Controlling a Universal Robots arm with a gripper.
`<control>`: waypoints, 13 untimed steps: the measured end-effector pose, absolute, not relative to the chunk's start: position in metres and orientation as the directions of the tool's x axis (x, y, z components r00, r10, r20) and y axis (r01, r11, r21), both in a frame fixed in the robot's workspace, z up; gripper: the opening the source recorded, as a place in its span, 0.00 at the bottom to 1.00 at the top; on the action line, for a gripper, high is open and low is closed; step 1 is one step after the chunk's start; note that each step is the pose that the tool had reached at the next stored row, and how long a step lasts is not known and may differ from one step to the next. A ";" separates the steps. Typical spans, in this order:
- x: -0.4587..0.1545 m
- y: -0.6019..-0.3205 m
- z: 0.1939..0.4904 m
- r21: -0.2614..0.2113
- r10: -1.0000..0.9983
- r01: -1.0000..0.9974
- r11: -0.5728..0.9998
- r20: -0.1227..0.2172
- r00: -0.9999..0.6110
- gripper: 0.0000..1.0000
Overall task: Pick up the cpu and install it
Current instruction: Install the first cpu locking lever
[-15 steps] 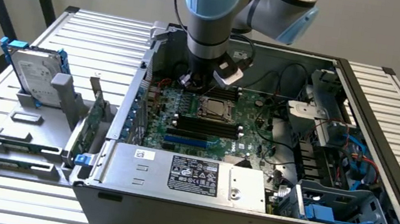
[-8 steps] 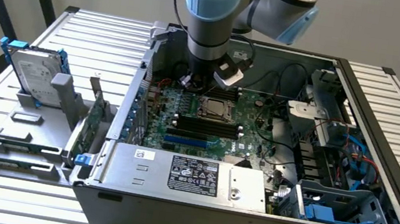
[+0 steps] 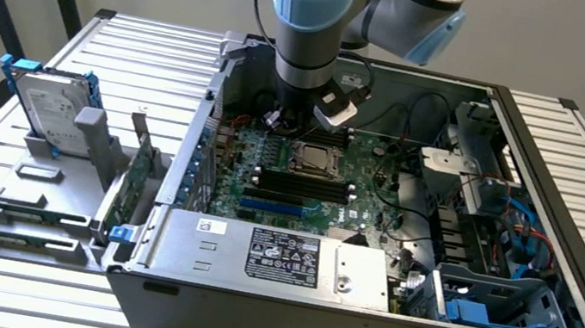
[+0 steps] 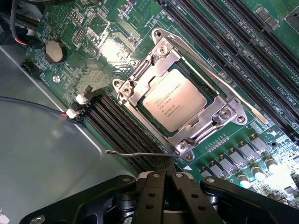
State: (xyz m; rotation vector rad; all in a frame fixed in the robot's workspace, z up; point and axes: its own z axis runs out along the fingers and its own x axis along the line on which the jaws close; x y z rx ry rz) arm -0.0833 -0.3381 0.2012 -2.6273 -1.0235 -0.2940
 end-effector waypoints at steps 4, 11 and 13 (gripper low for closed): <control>-0.084 -0.338 0.201 -0.206 0.622 0.685 -0.699 0.297 0.724 0.11; -0.090 -0.338 0.203 -0.206 0.622 0.685 -0.699 0.298 0.724 0.11; -0.091 -0.338 0.203 -0.206 0.622 0.685 -0.699 0.298 0.724 0.11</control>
